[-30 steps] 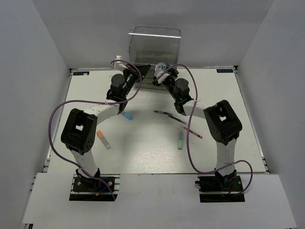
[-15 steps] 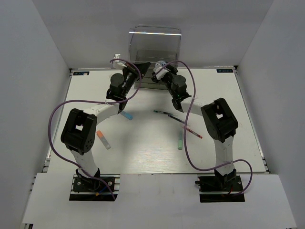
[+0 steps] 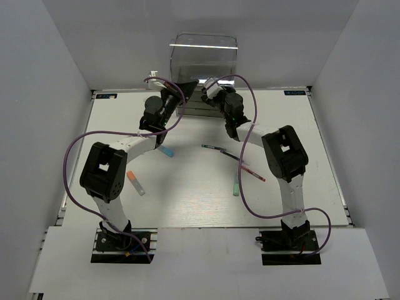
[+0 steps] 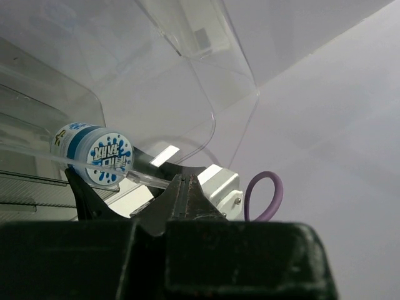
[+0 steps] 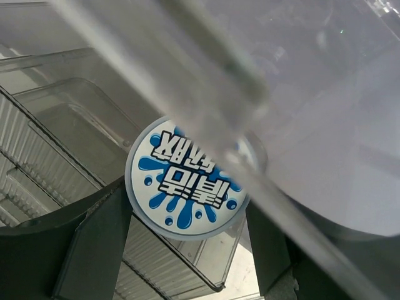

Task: Sort the stationery into containers
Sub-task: Place the stationery in the storage box.

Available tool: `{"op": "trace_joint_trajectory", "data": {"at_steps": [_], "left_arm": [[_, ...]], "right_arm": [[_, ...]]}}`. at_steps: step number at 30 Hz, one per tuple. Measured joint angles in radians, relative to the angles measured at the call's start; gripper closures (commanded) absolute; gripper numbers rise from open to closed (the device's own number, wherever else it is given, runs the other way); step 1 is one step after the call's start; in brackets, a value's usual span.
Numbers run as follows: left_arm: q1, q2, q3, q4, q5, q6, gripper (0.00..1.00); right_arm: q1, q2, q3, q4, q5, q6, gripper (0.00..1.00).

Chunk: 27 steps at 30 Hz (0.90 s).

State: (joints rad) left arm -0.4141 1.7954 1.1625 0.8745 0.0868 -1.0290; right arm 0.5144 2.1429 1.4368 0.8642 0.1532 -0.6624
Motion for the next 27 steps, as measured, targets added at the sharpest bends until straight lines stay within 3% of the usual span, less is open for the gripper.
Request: {"op": "trace_joint_trajectory", "data": {"at_steps": [5,6,9,10,13,14,16,20,27], "left_arm": [[0.0,0.0,-0.004,0.006,0.0,0.0,1.0],[0.0,0.0,-0.006,0.008,0.0,0.0,1.0],[0.0,-0.007,-0.04,0.019,0.0,0.0,0.98],[0.0,-0.013,-0.056,0.018,0.0,0.0,0.94],[0.0,-0.039,-0.117,0.014,0.0,0.002,0.8],[0.0,-0.054,-0.144,0.012,0.0,0.005,0.66],[0.0,-0.095,-0.196,-0.006,0.0,0.011,0.55],[0.0,-0.203,-0.302,-0.024,-0.012,0.018,0.46],[0.0,-0.347,-0.441,-0.051,-0.044,0.034,0.43]], "right_arm": [[-0.002,0.007,0.037,-0.055,-0.003,0.027,1.0],[-0.002,0.007,0.041,-0.063,-0.007,0.032,0.96],[-0.004,0.007,0.053,-0.09,-0.025,0.053,0.71],[-0.004,0.007,0.056,-0.099,-0.03,0.057,0.56],[-0.005,0.007,0.066,-0.118,-0.049,0.07,0.39],[-0.005,0.007,0.068,-0.124,-0.057,0.077,0.36],[-0.006,0.006,0.073,-0.138,-0.075,0.086,0.29],[-0.019,-0.001,0.091,-0.188,-0.134,0.106,0.18],[-0.033,-0.019,0.091,-0.328,-0.212,0.143,0.16]]}}
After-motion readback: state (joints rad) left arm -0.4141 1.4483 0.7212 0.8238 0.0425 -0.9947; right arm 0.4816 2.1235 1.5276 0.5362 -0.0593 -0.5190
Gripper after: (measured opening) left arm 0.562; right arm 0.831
